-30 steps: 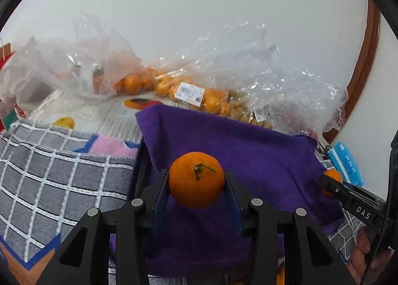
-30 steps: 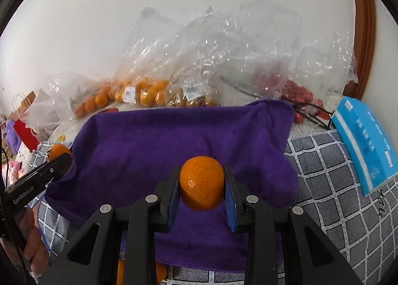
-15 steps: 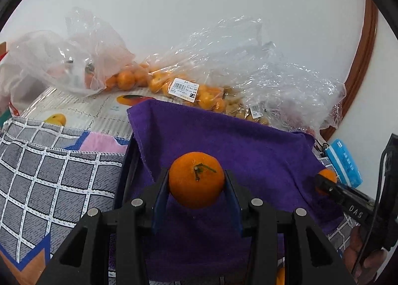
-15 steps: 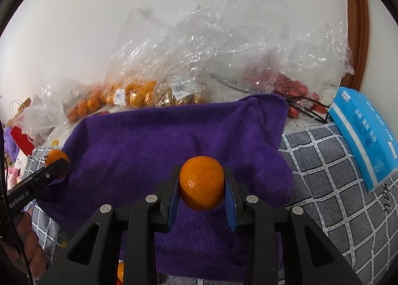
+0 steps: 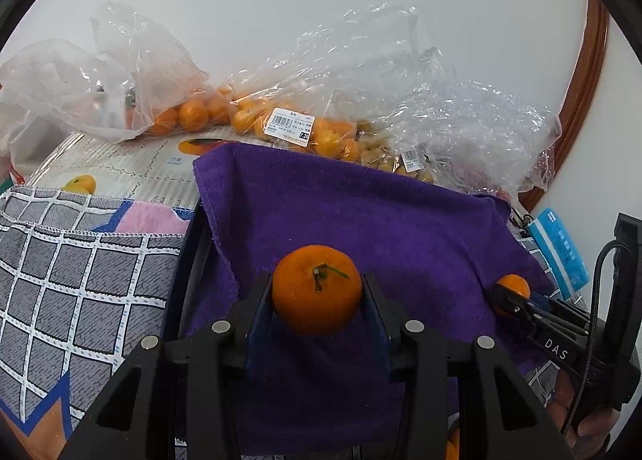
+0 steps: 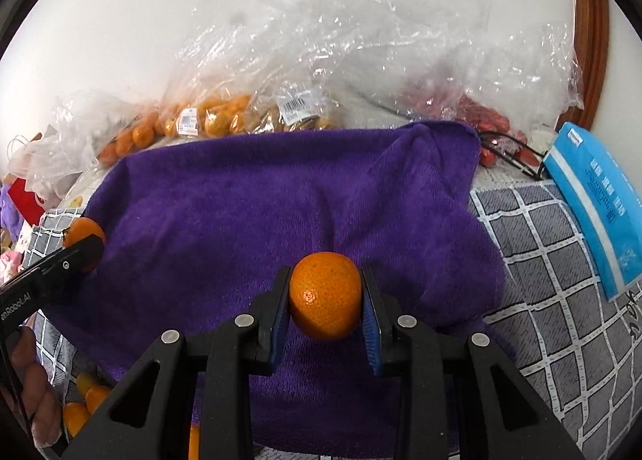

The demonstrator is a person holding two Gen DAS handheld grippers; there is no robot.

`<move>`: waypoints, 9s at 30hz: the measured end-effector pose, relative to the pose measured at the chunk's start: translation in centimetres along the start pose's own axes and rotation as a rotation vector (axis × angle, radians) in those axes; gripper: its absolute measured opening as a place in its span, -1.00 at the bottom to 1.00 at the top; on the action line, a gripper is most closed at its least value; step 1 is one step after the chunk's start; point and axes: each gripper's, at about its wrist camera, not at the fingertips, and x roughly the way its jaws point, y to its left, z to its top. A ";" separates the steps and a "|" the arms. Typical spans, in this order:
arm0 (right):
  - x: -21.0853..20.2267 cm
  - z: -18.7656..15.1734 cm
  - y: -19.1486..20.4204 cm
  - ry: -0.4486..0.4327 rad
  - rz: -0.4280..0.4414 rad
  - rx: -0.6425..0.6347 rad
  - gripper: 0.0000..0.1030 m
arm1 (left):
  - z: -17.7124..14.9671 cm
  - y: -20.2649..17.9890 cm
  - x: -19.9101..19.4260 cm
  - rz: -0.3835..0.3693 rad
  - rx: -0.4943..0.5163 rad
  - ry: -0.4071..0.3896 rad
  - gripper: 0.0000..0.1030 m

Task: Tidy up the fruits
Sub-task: 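Carry both held oranges over the purple towel, then open the right tool onto the towel while the left tool releases its orange, then withdraw both open tools from the oranges on the towel, then grasp another large orange with the right tool while the left tool grasps one, then lift both held oranges and carry them over the purple towel, then lower the orange onto the towel and open the left tool while the right tool releases its orange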

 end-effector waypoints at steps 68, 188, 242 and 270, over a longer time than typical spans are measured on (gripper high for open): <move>-4.8 0.7 0.0 -0.186 -0.120 -0.003 0.53 | 0.1 -0.7 -3.3 -0.085 -0.011 -0.122 0.31; -11.9 -12.5 -0.2 -0.091 0.097 0.187 -0.17 | -9.5 -0.9 -8.3 -0.158 0.120 0.112 -0.34; -14.9 -12.6 0.6 -0.190 0.103 0.158 -0.18 | -8.2 1.6 -12.0 -0.041 0.008 -0.139 -0.34; -13.3 1.0 0.4 -0.277 0.122 0.062 -0.17 | 2.1 -0.7 -8.7 -0.131 -0.060 -0.082 -0.34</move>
